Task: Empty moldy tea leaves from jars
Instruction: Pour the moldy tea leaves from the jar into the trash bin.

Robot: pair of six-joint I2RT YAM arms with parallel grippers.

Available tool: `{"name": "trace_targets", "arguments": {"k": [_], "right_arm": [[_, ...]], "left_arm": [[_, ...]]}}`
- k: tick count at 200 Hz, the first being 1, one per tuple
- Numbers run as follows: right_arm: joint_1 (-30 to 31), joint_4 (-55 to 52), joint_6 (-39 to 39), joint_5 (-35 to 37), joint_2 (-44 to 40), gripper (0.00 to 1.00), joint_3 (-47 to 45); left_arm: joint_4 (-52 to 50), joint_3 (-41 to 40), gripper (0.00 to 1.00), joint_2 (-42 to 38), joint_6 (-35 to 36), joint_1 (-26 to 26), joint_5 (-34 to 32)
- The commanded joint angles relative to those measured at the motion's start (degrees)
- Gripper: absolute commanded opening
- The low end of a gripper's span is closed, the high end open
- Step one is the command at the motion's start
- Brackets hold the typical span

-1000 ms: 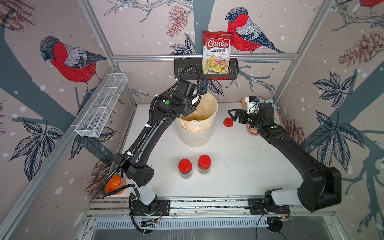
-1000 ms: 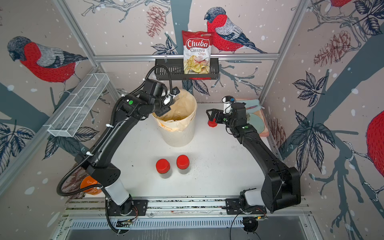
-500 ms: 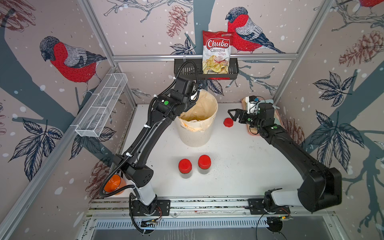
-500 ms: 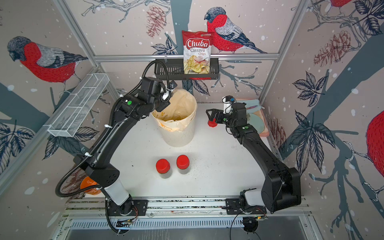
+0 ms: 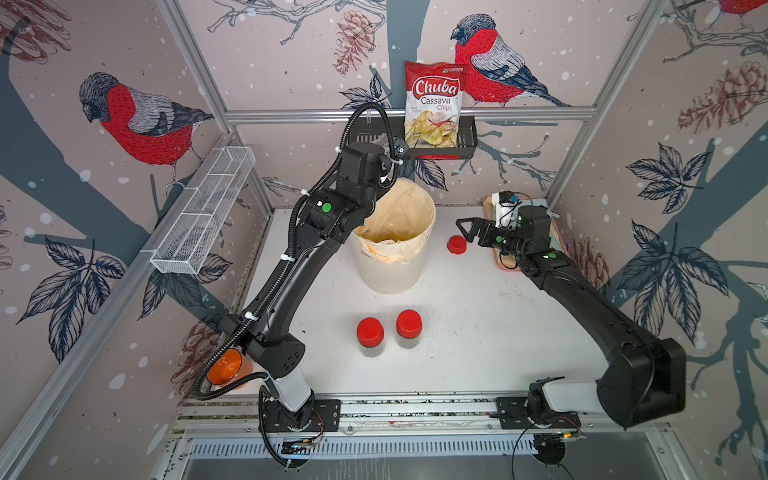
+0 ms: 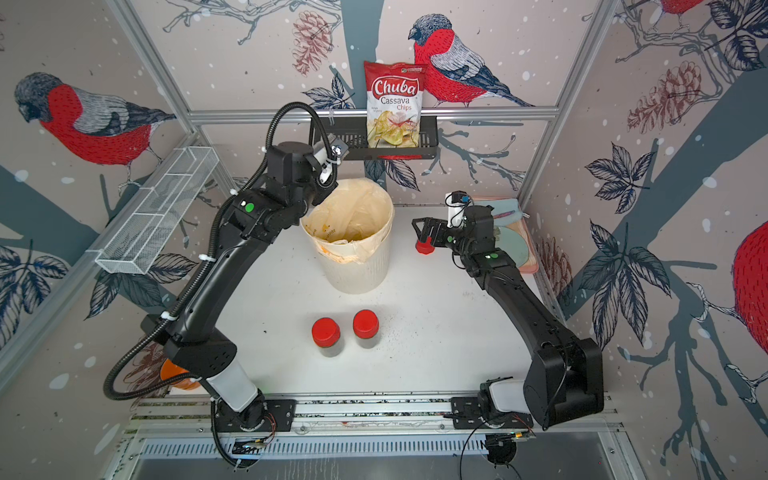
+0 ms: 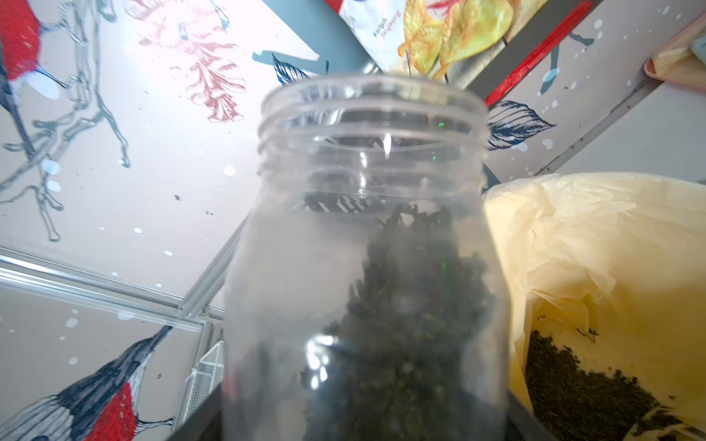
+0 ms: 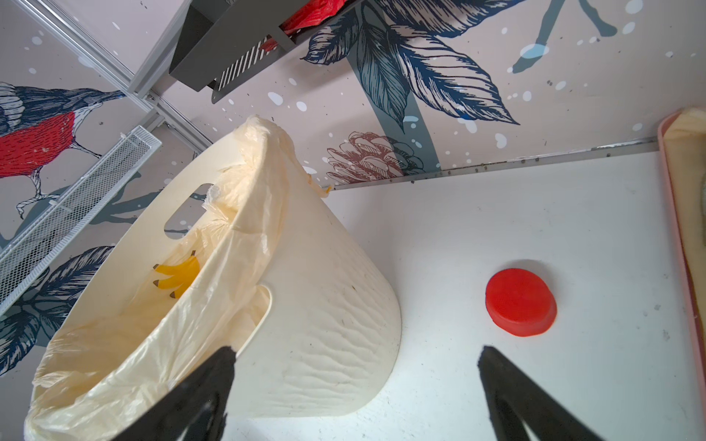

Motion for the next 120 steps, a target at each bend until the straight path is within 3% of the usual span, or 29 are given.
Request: {"name": "trace_targets", "arguments": {"k": [1,25,62,82,120], "right_arm": [[0.19,1.53,0.75,-1.17,0.06,0.99,0.18],[0.52,0.91,0.75,-0.95,-0.07,1.0,0.65],[0.69,0.84,0.83,-1.09,-0.31,0.99,0.83],[0.88,0.43,0.66,-1.25,-0.06,0.99,0.99],[1.15,-1.25,0.08,-1.07,-0.7,0.99,1.4]], "left_arm": [[10.42,-2.11,0.48,-2.96,4.26,0.04,2.67],[12.0,-2.67,0.48,-4.71,4.25,0.28,5.49],[4.06,-3.87,0.49,-4.65,6.6,0.61,9.33],[-4.78,0.6,0.48,-2.63,3.61,2.16,13.84],[-8.47,0.57,0.49,-3.56,-1.94,4.11,22.14]]}}
